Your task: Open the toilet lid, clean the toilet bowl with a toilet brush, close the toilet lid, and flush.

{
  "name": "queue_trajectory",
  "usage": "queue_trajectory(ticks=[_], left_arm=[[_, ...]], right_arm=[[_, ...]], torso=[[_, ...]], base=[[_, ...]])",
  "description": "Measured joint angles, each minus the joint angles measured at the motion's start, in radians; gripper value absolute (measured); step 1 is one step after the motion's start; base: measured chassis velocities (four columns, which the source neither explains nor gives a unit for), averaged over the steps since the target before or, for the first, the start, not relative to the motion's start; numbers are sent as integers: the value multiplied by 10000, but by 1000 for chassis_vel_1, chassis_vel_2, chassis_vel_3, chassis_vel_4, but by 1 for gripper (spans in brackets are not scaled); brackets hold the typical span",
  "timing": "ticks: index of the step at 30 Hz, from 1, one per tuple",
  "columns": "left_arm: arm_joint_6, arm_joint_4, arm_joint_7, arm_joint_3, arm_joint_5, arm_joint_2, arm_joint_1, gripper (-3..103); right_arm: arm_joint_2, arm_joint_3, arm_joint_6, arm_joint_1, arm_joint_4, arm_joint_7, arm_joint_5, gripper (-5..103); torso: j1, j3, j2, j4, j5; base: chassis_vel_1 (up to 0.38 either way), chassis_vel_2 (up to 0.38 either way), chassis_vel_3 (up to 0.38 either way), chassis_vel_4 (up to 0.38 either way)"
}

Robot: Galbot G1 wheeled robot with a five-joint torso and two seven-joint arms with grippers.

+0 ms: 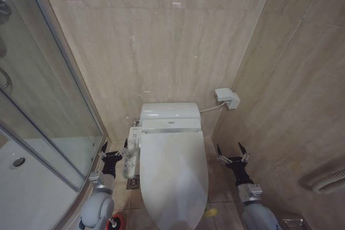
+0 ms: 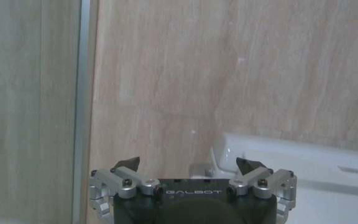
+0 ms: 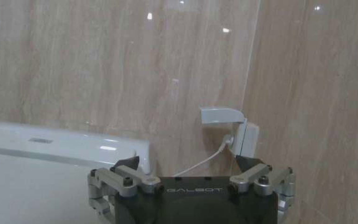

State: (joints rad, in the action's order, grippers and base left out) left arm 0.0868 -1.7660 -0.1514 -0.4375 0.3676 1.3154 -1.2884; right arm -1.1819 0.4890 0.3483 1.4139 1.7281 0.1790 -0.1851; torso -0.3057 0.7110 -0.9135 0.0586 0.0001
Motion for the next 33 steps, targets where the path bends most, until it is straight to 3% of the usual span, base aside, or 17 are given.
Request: queue_trajectory(ticks=[5, 8, 10, 15, 33], left_arm=[[-78, -195, -429, 172, 100, 26, -286, 100], [96, -254, -252, 156, -107, 109, -429, 100], [487, -253, 528, -9, -303, 105, -522, 100], [1064, -387, 1252, -363, -526, -65, -795, 100], [1315, -636, 800, -575, -481, 152, -1385, 100]], right_arm=[[0, 0, 0, 0, 0, 0, 0, 100], [0, 0, 0, 0, 0, 0, 0, 100], [0, 0, 0, 0, 0, 0, 0, 100], [0, 0, 0, 0, 0, 0, 0, 100], [0, 0, 0, 0, -1, 0, 0, 100]], torso=[[0, 0, 0, 0, -1], [0, 0, 0, -1, -1], [0, 0, 0, 1, -2], [0, 0, 0, 0, -1], [0, 0, 1, 0, -1]], base=[[0, 0, 0, 0], [0, 0, 0, 0], [0, 0, 0, 0], [0, 0, 0, 0], [0, 0, 0, 0]])
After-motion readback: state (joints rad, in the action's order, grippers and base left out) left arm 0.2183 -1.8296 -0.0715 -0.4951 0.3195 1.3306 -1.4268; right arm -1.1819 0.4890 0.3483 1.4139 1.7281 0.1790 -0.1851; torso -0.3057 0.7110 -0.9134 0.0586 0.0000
